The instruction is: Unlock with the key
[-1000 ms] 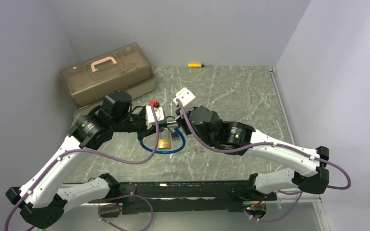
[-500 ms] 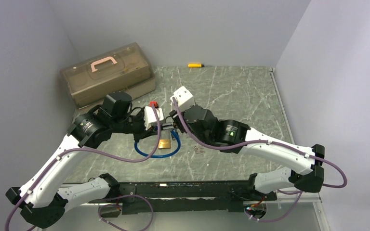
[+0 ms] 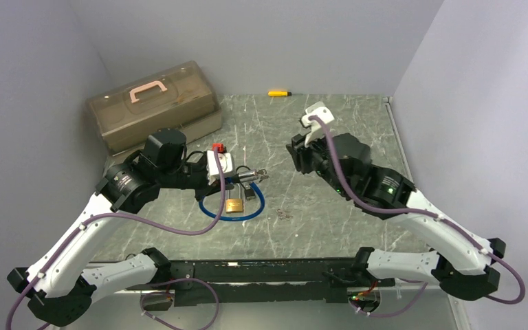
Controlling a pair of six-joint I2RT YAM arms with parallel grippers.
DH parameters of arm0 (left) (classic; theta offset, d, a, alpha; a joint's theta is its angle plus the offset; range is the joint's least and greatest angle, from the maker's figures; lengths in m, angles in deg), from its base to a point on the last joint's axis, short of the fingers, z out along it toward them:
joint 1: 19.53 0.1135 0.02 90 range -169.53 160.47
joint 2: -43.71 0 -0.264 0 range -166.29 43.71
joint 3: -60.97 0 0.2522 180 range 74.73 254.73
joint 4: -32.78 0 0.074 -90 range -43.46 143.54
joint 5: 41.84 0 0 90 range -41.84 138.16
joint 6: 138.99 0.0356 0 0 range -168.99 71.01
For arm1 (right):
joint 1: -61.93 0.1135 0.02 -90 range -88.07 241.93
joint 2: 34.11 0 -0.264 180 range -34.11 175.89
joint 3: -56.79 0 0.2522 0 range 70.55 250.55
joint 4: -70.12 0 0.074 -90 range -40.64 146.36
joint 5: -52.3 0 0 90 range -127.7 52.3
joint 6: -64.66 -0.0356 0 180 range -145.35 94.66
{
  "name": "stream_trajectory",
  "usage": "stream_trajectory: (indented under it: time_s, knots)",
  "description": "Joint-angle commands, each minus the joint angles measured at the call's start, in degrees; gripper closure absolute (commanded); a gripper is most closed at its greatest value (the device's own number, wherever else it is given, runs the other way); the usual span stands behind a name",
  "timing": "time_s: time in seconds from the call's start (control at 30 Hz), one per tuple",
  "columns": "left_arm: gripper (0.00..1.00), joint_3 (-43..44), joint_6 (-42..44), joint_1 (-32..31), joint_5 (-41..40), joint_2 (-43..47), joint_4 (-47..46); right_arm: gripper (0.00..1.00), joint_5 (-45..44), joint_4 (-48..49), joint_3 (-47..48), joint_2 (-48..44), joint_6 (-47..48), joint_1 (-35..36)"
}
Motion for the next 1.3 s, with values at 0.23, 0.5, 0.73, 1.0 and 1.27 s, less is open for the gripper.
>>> stream_trajectory:
  time_s: [0.23, 0.5, 0.73, 1.0, 1.27]
  knots:
    - [1.00, 2.91, 2.60, -0.14, 6.39, 0.98, -2.43, 0.54, 46.21, 3.64, -2.56, -9.16, 4.09, -4.05]
    - [1.00, 3.15, 5.22, -0.13, 9.04, 1.06, -0.02, 0.51, 60.09, 2.09, -1.06, -5.79, 5.26, -6.44]
    - [1.00, 3.33, 8.31, -0.17, 10.92, 1.41, 1.88, 0.52, 63.38, 1.69, 0.26, -4.64, 5.19, -9.04]
    - [1.00, 3.35, 9.36, -0.19, 11.95, 1.54, 2.71, 0.46, 65.16, 1.93, -0.02, -3.72, 3.86, -11.18]
    - [1.00, 3.45, 8.57, -0.19, 11.13, 1.34, 1.73, 0.55, 71.48, 4.00, -0.74, -2.24, 2.63, -11.62]
